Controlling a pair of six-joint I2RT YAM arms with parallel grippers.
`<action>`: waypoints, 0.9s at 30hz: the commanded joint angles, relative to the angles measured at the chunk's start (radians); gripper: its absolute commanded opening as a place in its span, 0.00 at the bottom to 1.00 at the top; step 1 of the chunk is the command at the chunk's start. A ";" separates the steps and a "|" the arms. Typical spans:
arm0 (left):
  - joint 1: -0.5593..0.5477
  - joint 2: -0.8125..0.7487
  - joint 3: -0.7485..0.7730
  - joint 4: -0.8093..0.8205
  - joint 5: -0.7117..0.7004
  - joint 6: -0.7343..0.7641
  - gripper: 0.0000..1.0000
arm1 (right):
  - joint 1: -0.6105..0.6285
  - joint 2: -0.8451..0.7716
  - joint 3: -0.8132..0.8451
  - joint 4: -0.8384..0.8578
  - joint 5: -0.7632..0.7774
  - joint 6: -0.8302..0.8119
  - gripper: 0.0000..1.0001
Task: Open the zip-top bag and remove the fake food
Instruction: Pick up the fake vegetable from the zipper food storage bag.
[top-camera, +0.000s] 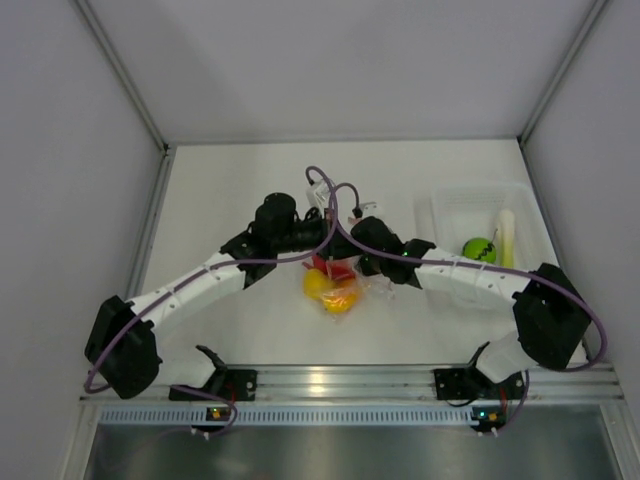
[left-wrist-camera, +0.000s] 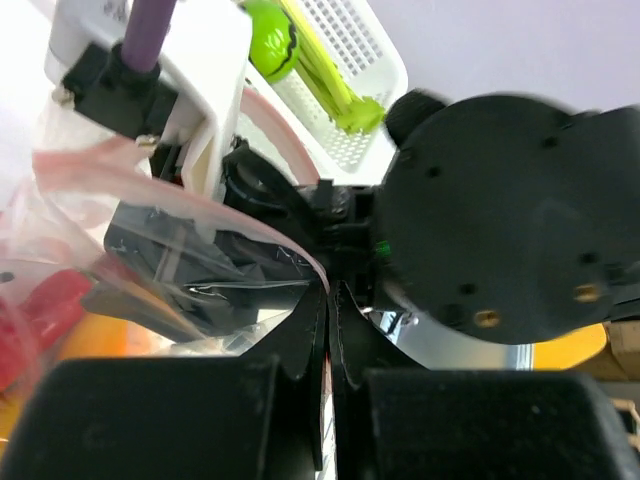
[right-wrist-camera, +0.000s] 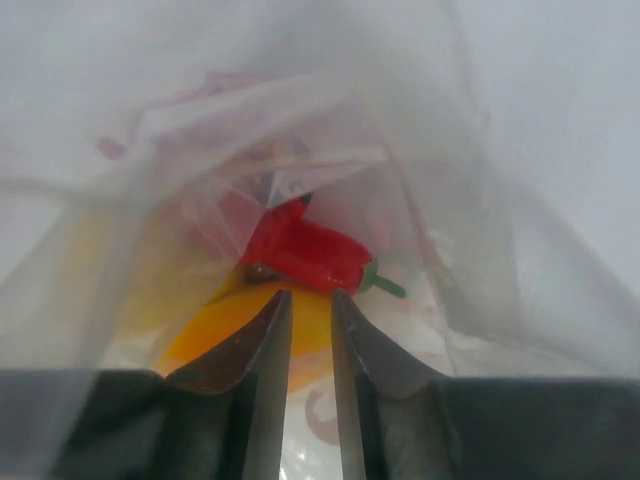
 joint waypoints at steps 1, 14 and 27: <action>-0.004 -0.073 -0.004 0.043 -0.067 -0.023 0.00 | 0.022 0.023 0.002 0.059 -0.013 0.011 0.23; -0.004 -0.096 -0.024 0.043 -0.080 -0.029 0.00 | 0.048 0.073 0.014 0.117 -0.188 0.125 0.25; -0.002 -0.073 -0.048 0.045 -0.048 0.007 0.00 | 0.065 0.180 -0.068 0.271 -0.311 -0.022 0.30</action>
